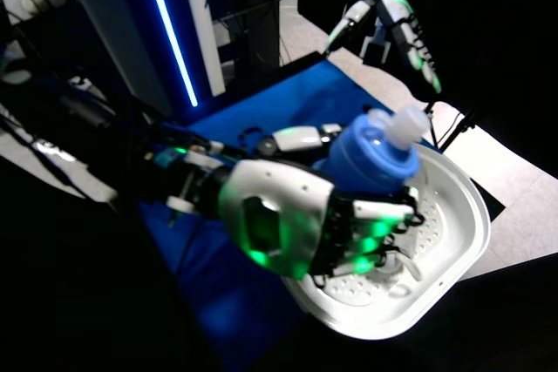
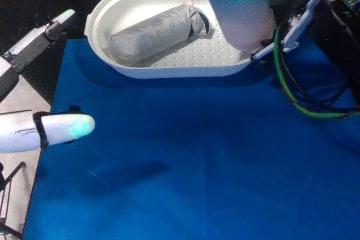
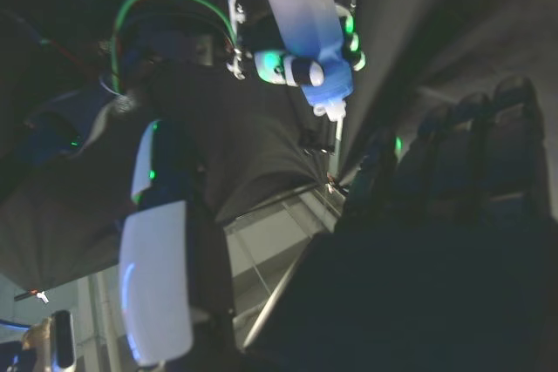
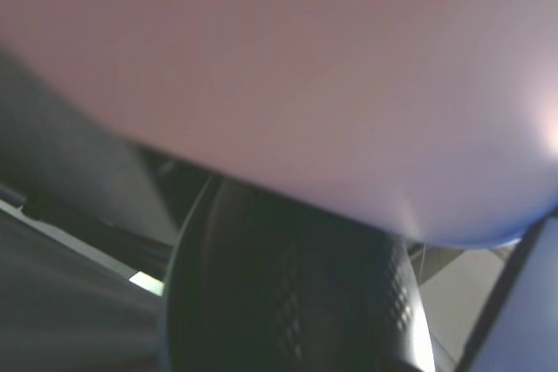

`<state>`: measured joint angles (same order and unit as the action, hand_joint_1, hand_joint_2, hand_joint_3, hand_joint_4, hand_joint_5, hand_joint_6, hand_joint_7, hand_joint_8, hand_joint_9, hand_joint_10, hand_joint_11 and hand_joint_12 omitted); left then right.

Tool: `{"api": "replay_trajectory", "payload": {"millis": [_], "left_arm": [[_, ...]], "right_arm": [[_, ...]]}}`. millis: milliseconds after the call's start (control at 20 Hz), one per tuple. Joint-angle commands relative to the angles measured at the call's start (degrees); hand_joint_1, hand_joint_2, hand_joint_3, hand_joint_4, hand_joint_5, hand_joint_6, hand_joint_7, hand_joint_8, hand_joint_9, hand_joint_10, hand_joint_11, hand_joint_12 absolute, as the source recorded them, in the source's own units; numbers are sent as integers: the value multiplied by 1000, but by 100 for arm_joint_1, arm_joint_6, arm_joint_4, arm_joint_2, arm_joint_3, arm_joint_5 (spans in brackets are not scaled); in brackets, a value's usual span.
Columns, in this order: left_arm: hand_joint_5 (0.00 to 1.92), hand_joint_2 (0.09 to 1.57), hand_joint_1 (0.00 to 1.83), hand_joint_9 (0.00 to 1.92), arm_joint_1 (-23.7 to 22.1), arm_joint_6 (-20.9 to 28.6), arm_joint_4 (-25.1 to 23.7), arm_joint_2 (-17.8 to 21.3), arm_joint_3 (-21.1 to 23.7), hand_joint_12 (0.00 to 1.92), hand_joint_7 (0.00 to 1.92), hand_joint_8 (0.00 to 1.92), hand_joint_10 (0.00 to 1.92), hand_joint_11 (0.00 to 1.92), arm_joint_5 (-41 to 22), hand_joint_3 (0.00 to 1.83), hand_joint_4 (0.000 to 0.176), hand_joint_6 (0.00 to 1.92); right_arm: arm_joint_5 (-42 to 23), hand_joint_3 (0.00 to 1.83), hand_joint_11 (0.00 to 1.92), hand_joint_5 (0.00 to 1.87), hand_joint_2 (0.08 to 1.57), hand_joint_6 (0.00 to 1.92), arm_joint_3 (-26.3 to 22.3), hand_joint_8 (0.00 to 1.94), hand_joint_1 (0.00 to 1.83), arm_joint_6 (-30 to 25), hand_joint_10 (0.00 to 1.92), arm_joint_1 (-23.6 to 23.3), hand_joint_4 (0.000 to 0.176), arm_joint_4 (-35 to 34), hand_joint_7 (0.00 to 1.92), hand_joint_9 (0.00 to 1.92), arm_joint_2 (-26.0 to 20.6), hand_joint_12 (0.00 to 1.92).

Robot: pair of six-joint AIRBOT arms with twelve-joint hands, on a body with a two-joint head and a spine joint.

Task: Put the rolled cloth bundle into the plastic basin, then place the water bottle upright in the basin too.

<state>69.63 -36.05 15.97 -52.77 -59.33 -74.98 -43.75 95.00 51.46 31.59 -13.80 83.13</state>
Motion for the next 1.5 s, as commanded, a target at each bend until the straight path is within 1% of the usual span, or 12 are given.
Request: {"api": "replay_trajectory", "payload": {"millis": [0, 150, 250, 300, 350, 400, 550, 750, 950, 1200, 1400, 1450], "left_arm": [[0, 851, 603, 0, -58, 70, -36, -43, -26, 0, 0, 0, 0, 0, -723, 3, 176, 0], [0, 850, 599, 0, -63, 80, -42, -80, -42, 0, 0, 0, 0, 0, -741, 1, 176, 0], [0, 872, 601, 0, -62, 121, -45, -98, -53, 0, 0, 0, 0, 0, -744, 9, 176, 0], [0, 879, 612, 0, -62, 126, -45, -99, -51, 0, 0, 0, 0, 0, -744, 10, 176, 0], [0, 876, 596, 0, -62, 131, -46, -99, -49, 0, 0, 0, 0, 0, -750, 7, 176, 0], [0, 873, 589, 0, -60, 134, -46, -99, -46, 0, 0, 0, 0, 0, -761, 3, 176, 0], [0, 880, 591, 0, -58, 143, -46, -101, -42, 0, 0, 0, 0, 0, -771, 5, 176, 0], [0, 877, 582, 0, -57, 155, -47, -103, -42, 0, 0, 0, 0, 0, -777, 0, 176, 0], [0, 884, 577, 0, -47, 166, -47, -107, -32, 0, 0, 0, 0, 0, -778, 2, 176, 0], [0, 878, 599, 0, -38, 173, -39, -111, -27, 0, 0, 0, 0, 0, -784, 0, 176, 0], [0, 877, 602, 0, -26, 174, -19, -116, -22, 0, 0, 0, 0, 0, -783, 0, 176, 0], [0, 886, 604, 0, -25, 174, -3, -102, -22, 0, 0, 0, 0, 0, -782, 3, 176, 0]], "right_arm": [[-808, 0, 1213, 934, 1144, 1053, 42, 1805, 1116, -103, 1921, -190, 0, -40, 1088, 1195, 26, 1921], [-808, 1, 1133, 922, 1150, 1064, 125, 1772, 1113, -104, 1921, -190, 0, -40, 1049, 1121, 118, 1921], [-808, 2, 846, 794, 1213, 1263, 127, 1420, 1009, -104, 1720, -189, 0, -40, 839, 873, 120, 1900], [-808, 0, 621, 629, 1188, 566, 127, 1023, 813, -104, 1479, -189, 0, -40, 728, 700, 119, 1779], [-808, 0, 554, 630, 1163, 197, 127, 829, 763, -104, 1350, -187, 0, -40, 746, 669, 118, 1696], [-808, 0, 460, 573, 1146, 2, 127, 549, 681, -104, 1016, -183, 8, -40, 796, 663, 113, 1476], [-808, 0, 377, 474, 1149, 0, 126, 328, 593, -104, 523, -170, 40, -41, 806, 705, 107, 1215], [-809, 0, 126, 411, 1144, 0, 122, 459, 609, -104, 953, -159, 40, -41, 693, 476, 108, 1413], [-809, 0, 231, 388, 1149, 0, 103, 223, 594, -105, 758, -77, 46, -41, 757, 540, 101, 1414], [-809, 0, 230, 389, 1167, 0, 68, 87, 613, -105, 634, -46, 28, -41, 795, 573, 58, 1327], [-811, 0, 290, 379, 1168, 1, -28, 36, 594, -105, 639, -20, 42, 4, 774, 586, -59, 1314], [-811, 0, 137, 355, 1181, 0, -126, 4, 570, -105, 383, 0, 60, 88, 737, 564, -177, 1251]]}}
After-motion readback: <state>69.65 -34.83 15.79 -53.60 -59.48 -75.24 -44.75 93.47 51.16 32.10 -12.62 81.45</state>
